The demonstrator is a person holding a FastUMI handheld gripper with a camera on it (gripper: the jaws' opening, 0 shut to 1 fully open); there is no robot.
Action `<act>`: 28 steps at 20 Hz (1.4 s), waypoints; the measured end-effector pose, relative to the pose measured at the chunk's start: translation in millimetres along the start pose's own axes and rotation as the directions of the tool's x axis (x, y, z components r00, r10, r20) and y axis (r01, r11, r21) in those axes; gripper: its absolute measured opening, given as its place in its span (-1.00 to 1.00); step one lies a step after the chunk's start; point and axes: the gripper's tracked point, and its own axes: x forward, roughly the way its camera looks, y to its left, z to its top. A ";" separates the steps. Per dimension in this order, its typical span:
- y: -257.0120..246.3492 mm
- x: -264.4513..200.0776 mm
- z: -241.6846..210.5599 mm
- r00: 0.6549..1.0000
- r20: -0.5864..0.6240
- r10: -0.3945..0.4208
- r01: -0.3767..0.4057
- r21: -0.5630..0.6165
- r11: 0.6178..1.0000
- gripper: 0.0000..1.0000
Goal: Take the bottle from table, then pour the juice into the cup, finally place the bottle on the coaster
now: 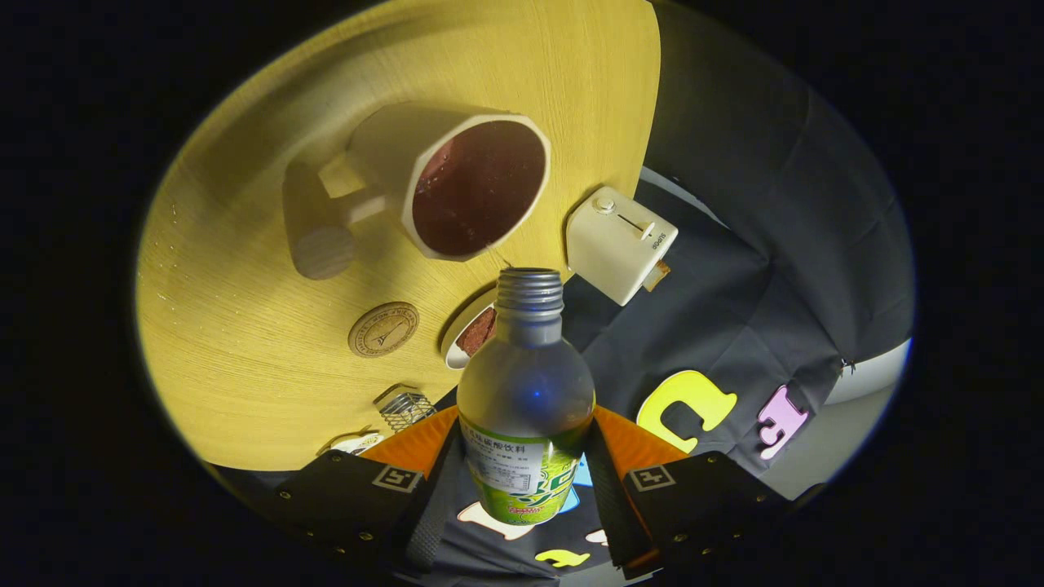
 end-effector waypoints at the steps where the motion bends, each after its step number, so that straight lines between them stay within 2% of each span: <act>1: -0.3 -0.2 2.2 1.000 0.008 0.000 0.000 0.003 1.000 0.54; 18: 5.0 0.8 9.4 1.000 0.018 0.013 -0.013 0.003 1.000 0.53; 28: 7.8 -2.3 13.2 1.000 0.019 0.013 -0.014 0.041 0.999 0.54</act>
